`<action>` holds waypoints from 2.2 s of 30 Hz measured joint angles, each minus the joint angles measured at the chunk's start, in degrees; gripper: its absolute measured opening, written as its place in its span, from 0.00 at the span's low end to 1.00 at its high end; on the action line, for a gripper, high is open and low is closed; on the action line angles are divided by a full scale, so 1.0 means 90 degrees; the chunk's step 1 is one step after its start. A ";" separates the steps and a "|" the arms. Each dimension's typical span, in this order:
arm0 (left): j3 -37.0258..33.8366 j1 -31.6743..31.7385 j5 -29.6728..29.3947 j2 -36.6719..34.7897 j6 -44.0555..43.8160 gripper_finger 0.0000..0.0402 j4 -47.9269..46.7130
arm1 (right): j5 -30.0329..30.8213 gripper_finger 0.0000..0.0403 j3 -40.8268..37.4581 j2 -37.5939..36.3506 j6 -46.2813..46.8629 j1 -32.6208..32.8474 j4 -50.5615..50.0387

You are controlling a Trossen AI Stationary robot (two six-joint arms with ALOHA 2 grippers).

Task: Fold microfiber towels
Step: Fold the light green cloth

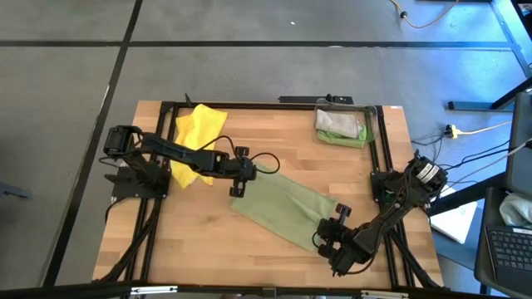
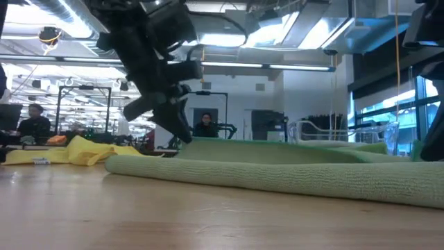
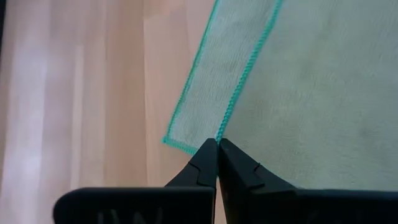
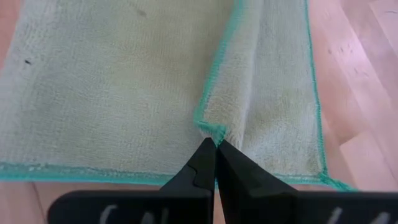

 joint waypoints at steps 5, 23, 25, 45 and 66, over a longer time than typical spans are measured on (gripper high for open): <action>0.0001 0.0141 0.0004 0.0207 0.0020 0.00 0.0144 | 0.0011 0.03 0.0000 0.0000 0.0257 0.0000 -0.0339; 0.0010 0.0608 0.0409 0.0416 0.0032 0.00 0.0597 | 0.0030 0.03 -0.0838 0.0002 0.1313 0.0000 -0.0126; -0.0002 0.0608 0.0414 0.0431 0.0030 0.00 0.0540 | 0.0034 0.03 -0.0820 0.0002 0.1313 0.0000 -0.0122; 0.0000 0.0576 -0.0170 0.0482 0.0012 0.23 0.1044 | 0.0142 0.13 -0.0818 0.0007 0.2467 0.0005 -0.0799; 0.0000 0.0257 -0.0138 0.0479 -0.0564 0.27 0.0964 | 0.0121 0.26 -0.0816 0.0007 0.2861 0.0166 -0.0748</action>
